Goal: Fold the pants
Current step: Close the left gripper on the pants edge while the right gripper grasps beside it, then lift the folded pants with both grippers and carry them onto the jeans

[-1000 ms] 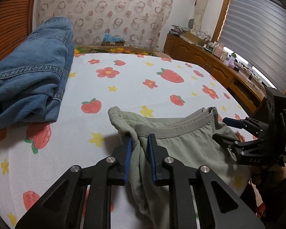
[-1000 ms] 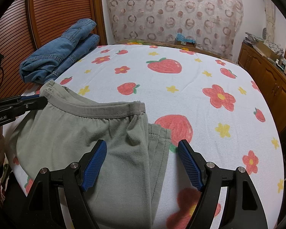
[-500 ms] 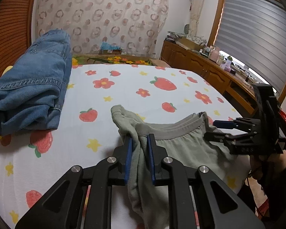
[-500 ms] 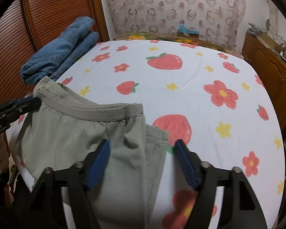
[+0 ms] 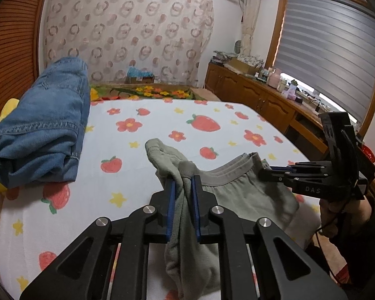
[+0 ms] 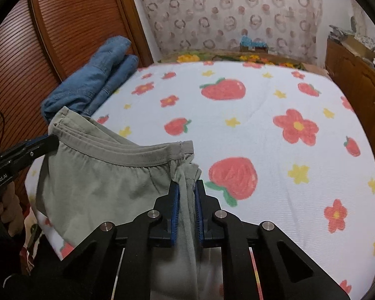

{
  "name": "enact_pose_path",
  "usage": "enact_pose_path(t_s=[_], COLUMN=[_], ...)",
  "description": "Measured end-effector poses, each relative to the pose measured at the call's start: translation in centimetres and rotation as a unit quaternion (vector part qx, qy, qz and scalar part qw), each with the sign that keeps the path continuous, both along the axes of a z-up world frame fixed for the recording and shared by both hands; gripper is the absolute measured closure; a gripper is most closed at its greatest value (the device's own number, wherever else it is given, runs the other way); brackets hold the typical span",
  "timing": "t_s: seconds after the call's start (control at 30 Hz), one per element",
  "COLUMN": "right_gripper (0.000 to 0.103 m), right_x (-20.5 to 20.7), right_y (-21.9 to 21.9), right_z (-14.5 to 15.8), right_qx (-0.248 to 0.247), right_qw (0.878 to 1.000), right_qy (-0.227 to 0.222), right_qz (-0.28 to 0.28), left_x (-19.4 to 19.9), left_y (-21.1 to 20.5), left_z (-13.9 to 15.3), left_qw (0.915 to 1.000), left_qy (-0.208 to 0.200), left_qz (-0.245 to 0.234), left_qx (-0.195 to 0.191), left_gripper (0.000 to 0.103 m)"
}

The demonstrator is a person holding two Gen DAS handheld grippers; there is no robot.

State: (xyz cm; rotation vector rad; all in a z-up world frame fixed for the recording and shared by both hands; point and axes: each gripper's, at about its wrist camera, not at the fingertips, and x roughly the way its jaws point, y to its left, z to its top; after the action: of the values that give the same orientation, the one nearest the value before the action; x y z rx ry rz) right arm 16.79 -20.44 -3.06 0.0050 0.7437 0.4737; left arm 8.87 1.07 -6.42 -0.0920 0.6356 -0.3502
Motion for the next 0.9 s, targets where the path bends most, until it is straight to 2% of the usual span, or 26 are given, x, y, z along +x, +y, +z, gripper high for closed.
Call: enact_pose_path(t_s=[0.47, 0.9], right_gripper=[0.092, 0.092], right_x=[-3.3, -0.8], right_y=[0.0, 3.2], right_z=[4.8, 8.7], right_qx=[0.009, -0.027], right_qw=[0.996, 0.99], right_qy=[-0.082, -0.126], right_qz=[0.017, 0.057], left_x=[-1.4, 0.5], left_y=[0.6, 3.5], left_z=[4.1, 6.8], left_qw=[0.9983, 0.9954], left_qy=[-0.057, -0.087], left_qz=[0.009, 0.035], left_qx=[-0.003, 0.016], left_gripper=[0.09, 0.09])
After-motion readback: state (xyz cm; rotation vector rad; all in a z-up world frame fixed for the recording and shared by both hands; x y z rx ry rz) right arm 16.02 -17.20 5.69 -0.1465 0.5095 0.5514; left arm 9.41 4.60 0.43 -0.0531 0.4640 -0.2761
